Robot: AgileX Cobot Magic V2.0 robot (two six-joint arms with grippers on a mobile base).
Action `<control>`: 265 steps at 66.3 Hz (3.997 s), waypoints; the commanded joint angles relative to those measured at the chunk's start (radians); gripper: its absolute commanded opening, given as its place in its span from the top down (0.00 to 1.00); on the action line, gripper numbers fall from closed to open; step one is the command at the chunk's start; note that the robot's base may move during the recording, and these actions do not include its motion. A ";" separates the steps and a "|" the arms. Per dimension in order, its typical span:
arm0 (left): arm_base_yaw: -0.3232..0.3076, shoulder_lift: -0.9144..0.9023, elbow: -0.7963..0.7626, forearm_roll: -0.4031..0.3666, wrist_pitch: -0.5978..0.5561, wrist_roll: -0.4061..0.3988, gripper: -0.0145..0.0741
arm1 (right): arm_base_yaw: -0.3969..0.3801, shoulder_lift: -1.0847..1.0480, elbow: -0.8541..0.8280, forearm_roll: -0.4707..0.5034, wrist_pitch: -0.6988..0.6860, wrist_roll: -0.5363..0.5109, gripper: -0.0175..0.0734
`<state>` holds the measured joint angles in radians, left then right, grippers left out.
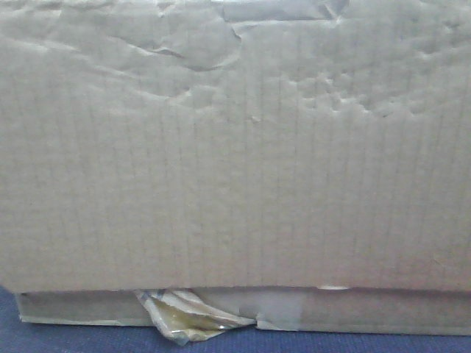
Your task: Stack two boxes on right shelf middle
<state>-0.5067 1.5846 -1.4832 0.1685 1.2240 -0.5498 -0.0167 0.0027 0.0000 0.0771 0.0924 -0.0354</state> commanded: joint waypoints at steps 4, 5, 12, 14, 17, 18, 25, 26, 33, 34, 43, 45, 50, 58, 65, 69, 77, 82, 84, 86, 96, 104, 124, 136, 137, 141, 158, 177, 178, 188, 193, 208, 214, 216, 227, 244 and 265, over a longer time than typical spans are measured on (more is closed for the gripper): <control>-0.003 -0.012 0.019 -0.006 -0.003 0.001 0.43 | -0.004 -0.003 0.000 0.005 -0.018 -0.002 0.99; -0.003 -0.012 0.019 -0.006 -0.003 0.001 0.43 | -0.004 -0.003 0.000 0.005 -0.018 -0.002 0.99; -0.003 -0.012 0.018 0.006 -0.003 0.001 0.43 | -0.004 -0.003 0.000 0.005 -0.018 -0.002 0.99; 0.001 -0.012 0.018 0.012 -0.003 0.001 0.43 | -0.004 -0.003 0.000 0.005 -0.018 -0.002 0.99; 0.006 -0.012 0.018 0.010 -0.003 0.001 0.43 | -0.004 -0.003 0.000 0.005 -0.018 -0.002 0.99; 0.008 -0.012 0.018 0.007 -0.003 0.001 0.43 | -0.004 -0.003 0.000 0.005 -0.018 -0.002 0.99; 0.008 -0.012 0.018 -0.003 -0.003 0.001 0.43 | -0.004 -0.003 0.000 0.005 -0.018 -0.002 0.99; 0.008 -0.012 0.018 -0.003 -0.003 0.001 0.43 | -0.004 -0.003 0.000 0.005 -0.018 -0.002 0.99; 0.008 -0.012 0.018 -0.011 -0.003 0.001 0.43 | -0.004 -0.003 0.000 0.005 -0.018 -0.002 0.99; 0.008 -0.012 0.018 -0.011 -0.003 0.001 0.43 | -0.004 -0.003 0.000 0.005 -0.018 -0.002 0.99; 0.008 -0.012 0.018 -0.011 -0.003 0.001 0.43 | -0.004 -0.003 0.000 0.005 -0.018 -0.002 0.99; 0.008 -0.012 0.018 -0.011 -0.003 0.001 0.43 | -0.004 -0.003 0.000 0.005 -0.018 -0.002 0.99; 0.008 -0.012 0.018 -0.011 -0.003 0.001 0.43 | -0.004 -0.003 0.000 0.005 -0.018 -0.002 0.99; 0.008 -0.012 0.018 -0.011 -0.003 0.001 0.43 | -0.004 -0.003 0.000 0.005 -0.018 -0.002 0.99; 0.008 -0.012 0.018 -0.011 -0.003 0.001 0.43 | -0.004 -0.003 0.000 0.005 -0.018 -0.002 0.99; 0.008 -0.012 0.018 -0.011 -0.003 0.001 0.43 | -0.004 -0.003 0.000 0.005 -0.022 -0.002 0.99; 0.008 -0.012 0.018 -0.011 -0.003 0.001 0.43 | -0.004 -0.003 0.000 0.005 -0.161 -0.002 0.99; 0.008 -0.012 0.018 -0.011 -0.003 0.001 0.43 | -0.004 -0.003 -0.013 0.005 -0.186 -0.002 0.99; 0.008 -0.012 0.018 -0.011 -0.003 0.001 0.43 | -0.004 -0.003 -0.040 0.005 -0.154 -0.002 0.99; 0.008 -0.012 0.018 -0.011 -0.003 0.001 0.43 | -0.004 -0.003 -0.073 0.005 -0.109 -0.002 0.99; 0.008 -0.012 0.018 -0.011 -0.003 0.001 0.43 | -0.004 0.050 -0.286 0.005 0.151 -0.002 0.99; 0.008 -0.012 0.018 -0.011 -0.003 0.001 0.43 | -0.004 0.191 -0.450 0.042 0.377 0.001 0.99; 0.008 -0.012 0.018 -0.011 -0.003 0.001 0.43 | -0.004 0.627 -0.750 0.092 0.779 0.001 0.99; 0.008 -0.012 0.018 -0.011 -0.003 0.001 0.43 | -0.004 0.786 -0.808 0.109 0.781 0.003 0.99; 0.008 -0.012 0.018 -0.011 -0.003 0.001 0.43 | -0.004 0.796 -0.808 0.113 0.781 0.003 0.99; 0.008 -0.012 0.018 -0.011 -0.003 0.001 0.43 | -0.004 0.845 -0.818 0.115 0.774 0.003 0.99; 0.008 -0.012 0.018 -0.011 -0.003 0.001 0.43 | 0.032 1.088 -1.049 -0.055 0.925 0.232 0.98; 0.008 -0.012 0.018 -0.011 -0.003 0.001 0.43 | 0.229 1.246 -1.342 -0.174 1.097 0.376 0.98; 0.008 -0.012 0.018 -0.011 -0.003 0.001 0.43 | 0.237 1.252 -1.362 -0.176 1.104 0.378 0.98; 0.008 -0.012 0.018 -0.010 -0.003 0.001 0.43 | 0.289 1.305 -1.466 -0.181 1.129 0.394 0.98; 0.008 -0.012 0.018 -0.007 -0.003 0.001 0.43 | 0.310 1.315 -1.481 -0.185 1.129 0.394 0.98; 0.008 -0.012 0.018 -0.005 -0.003 0.001 0.43 | 0.310 1.337 -1.481 -0.157 1.129 0.394 0.62; 0.008 -0.012 0.018 -0.005 -0.003 0.001 0.43 | 0.310 1.349 -1.469 -0.146 1.129 0.394 0.52; 0.008 -0.012 0.018 -0.005 -0.003 0.001 0.43 | 0.310 1.351 -1.462 -0.146 1.129 0.394 0.52; 0.008 -0.012 0.018 -0.005 -0.003 0.001 0.43 | 0.310 1.364 -1.385 -0.100 1.129 0.394 0.52; 0.008 -0.012 0.018 -0.005 -0.003 0.001 0.43 | 0.310 1.364 -1.288 -0.072 1.129 0.394 0.52; 0.008 -0.012 0.018 -0.005 -0.003 0.001 0.43 | 0.310 1.362 -1.295 -0.077 1.129 0.394 0.52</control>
<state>-0.5011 1.5846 -1.4623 0.1632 1.2222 -0.5479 0.2924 1.3699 -1.2852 0.0056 1.2283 0.3577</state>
